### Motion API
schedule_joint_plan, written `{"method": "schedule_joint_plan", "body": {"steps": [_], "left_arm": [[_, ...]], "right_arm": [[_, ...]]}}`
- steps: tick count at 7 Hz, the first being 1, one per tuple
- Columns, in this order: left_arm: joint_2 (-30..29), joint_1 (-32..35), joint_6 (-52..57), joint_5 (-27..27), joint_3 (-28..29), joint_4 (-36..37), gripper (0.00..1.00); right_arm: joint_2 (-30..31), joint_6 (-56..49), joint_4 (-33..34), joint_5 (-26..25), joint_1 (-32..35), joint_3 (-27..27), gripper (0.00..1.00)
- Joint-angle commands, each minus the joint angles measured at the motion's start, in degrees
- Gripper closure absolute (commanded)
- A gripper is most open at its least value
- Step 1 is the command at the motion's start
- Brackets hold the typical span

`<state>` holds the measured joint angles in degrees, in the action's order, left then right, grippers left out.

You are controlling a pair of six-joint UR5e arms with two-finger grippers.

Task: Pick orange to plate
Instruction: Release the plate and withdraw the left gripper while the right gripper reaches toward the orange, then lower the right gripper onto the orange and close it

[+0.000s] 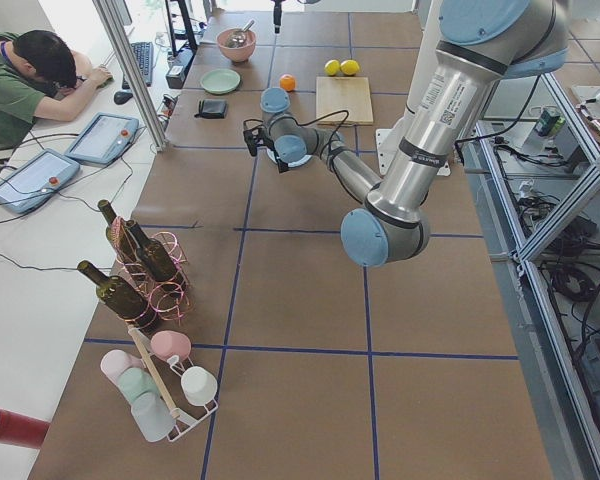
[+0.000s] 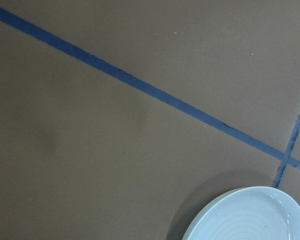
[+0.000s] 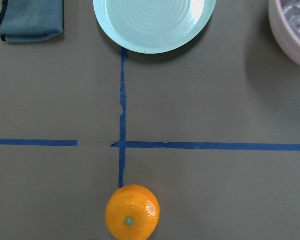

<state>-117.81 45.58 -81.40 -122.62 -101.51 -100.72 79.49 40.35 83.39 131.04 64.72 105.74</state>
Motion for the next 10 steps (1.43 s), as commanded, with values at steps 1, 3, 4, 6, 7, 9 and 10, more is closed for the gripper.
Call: {"method": "schedule_joint_plan", "body": {"steps": [1,3,4,6,7,9,10], "left_arm": [[0.65,7.99,10.69,-0.08,-5.35,10.77,0.0],[3.18,14.16,22.8,-0.16,-9.22,18.07,0.0],[4.24,17.23,26.87,-0.16,-10.02,19.84,0.0],[5.39,17.96,28.14,-0.16,-10.47,20.04,0.0],[5.39,17.97,28.14,-0.16,-10.38,20.04,0.0],[5.39,17.88,28.14,-0.16,-10.29,20.04,0.0],[5.39,17.88,28.14,-0.08,-10.29,20.04,0.0]], "right_arm": [[-0.22,7.7,-5.68,-6.29,-8.17,-0.26,0.0],[-0.57,8.16,-6.05,-12.02,-13.89,-0.88,0.0],[-0.74,7.9,-6.14,-14.47,-15.66,-2.19,0.0],[-0.83,6.85,-7.35,-17.39,-17.43,-5.08,0.0],[-0.92,6.67,-10.33,-17.31,-17.43,-7.62,0.0],[-1.35,6.58,-12.38,-17.31,-17.43,-10.37,0.0],[-2.23,6.67,-12.38,-17.31,-17.43,-11.77,0.0]]}}
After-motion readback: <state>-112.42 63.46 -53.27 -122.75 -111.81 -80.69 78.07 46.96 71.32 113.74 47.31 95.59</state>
